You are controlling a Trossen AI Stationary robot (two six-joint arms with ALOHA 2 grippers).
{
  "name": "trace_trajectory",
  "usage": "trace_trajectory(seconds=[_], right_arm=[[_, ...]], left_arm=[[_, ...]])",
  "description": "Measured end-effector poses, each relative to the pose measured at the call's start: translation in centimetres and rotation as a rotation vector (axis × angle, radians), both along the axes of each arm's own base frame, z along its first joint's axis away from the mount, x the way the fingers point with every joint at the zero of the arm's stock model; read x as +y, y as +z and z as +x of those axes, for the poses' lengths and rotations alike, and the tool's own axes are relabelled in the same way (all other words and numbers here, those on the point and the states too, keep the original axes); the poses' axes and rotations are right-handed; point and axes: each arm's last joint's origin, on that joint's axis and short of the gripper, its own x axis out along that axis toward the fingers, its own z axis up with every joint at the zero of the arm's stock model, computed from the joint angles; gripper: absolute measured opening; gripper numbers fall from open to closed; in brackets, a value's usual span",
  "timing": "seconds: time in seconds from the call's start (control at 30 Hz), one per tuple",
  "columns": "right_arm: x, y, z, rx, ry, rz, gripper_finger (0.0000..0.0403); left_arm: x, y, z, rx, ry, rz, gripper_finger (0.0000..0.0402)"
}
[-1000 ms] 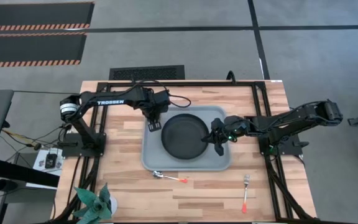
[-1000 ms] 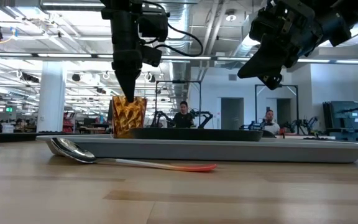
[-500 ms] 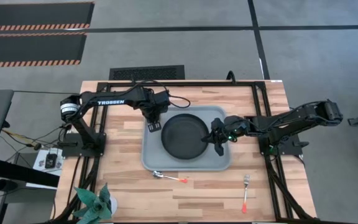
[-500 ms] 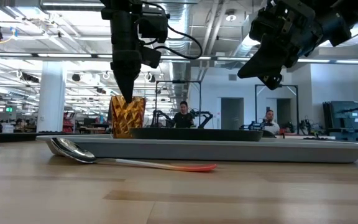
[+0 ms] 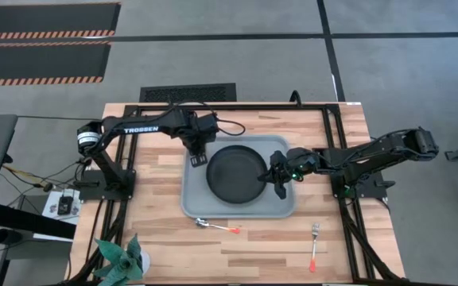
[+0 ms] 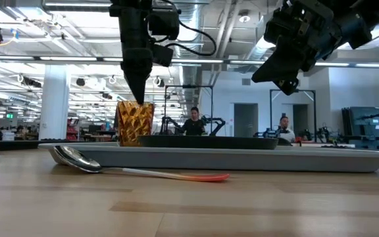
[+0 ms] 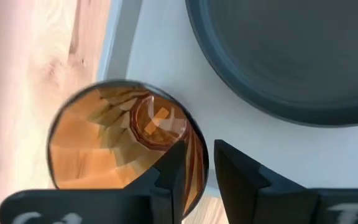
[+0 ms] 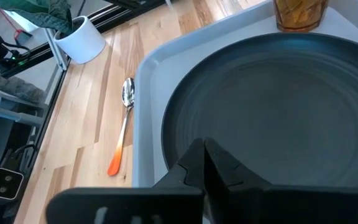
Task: Pick and place plate/cup/fork/spoon on tray
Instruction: Adjust the black plate on the gray tray
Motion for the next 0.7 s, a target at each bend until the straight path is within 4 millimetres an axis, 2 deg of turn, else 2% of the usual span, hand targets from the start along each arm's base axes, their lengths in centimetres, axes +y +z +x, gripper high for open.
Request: trace_trajectory(seconds=[0.2,0.33,0.43,0.57,0.7], right_arm=[[0.0,0.0,0.0,0.000,0.000,0.000,0.0012],[-0.1,0.0,0.0,0.000,-0.006,0.002,0.0012],[-0.7,0.0,0.0,0.003,-0.047,0.027,0.0011],[-1.8,0.3,0.1,0.034,-0.143,0.015,0.0006],[-3.4,1.5,0.4,0.088,-0.236,-0.020,0.0004]], left_arm=[[0.1,1.5,0.2,-0.022,0.005,0.007,0.0081],[-0.2,3.6,-0.5,-0.092,0.060,0.010,0.0084],[-1.0,5.6,-2.1,-0.219,0.112,0.002,0.0072],[-2.5,7.8,-5.4,-0.439,0.172,0.017,0.0030],[-3.9,8.2,-8.8,-0.656,0.230,0.028,0.0005]])
